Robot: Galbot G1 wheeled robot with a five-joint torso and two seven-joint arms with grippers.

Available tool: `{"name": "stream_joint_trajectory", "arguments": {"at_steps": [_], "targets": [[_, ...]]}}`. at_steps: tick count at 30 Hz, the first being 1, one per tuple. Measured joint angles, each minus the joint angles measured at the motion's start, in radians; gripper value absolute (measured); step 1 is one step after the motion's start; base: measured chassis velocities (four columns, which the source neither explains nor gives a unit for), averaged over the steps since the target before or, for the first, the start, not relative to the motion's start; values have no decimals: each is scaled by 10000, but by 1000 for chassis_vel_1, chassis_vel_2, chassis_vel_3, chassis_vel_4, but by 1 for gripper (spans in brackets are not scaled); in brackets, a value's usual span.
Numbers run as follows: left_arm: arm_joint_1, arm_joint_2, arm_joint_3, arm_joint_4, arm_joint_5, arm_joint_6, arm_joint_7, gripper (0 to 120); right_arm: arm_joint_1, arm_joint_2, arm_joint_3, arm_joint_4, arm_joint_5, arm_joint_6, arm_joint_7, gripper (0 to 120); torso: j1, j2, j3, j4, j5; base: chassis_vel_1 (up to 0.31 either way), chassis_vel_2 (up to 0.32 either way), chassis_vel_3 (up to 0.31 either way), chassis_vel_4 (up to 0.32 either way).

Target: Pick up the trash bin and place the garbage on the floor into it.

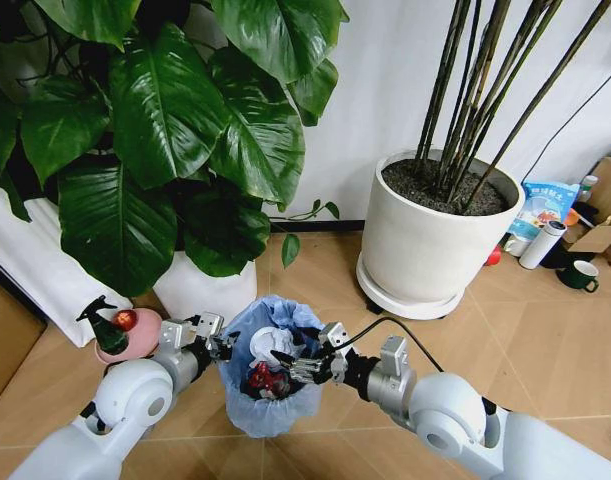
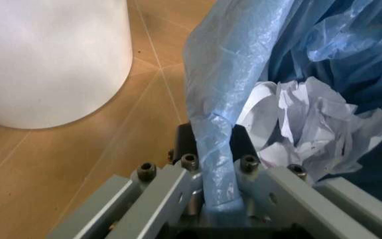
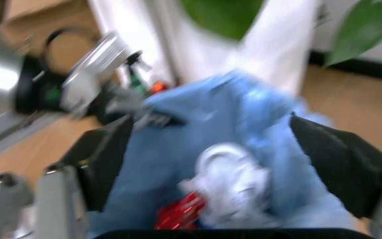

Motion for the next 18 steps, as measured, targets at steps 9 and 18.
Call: {"name": "stream_joint_trajectory", "arguments": {"at_steps": [9,18], "targets": [[212,-4,-217,-142,47,-19,-32,0,-1325,454,2035,-145,-1062,346,856,100,0,0,0,-5,-4,0,0,0,0],[365,-108,-415,-304,33,-36,-246,0,-2586,1151,3493,-585,-2198,495,1198,100,0,0,0,1,1,0,0,0,0]]}}
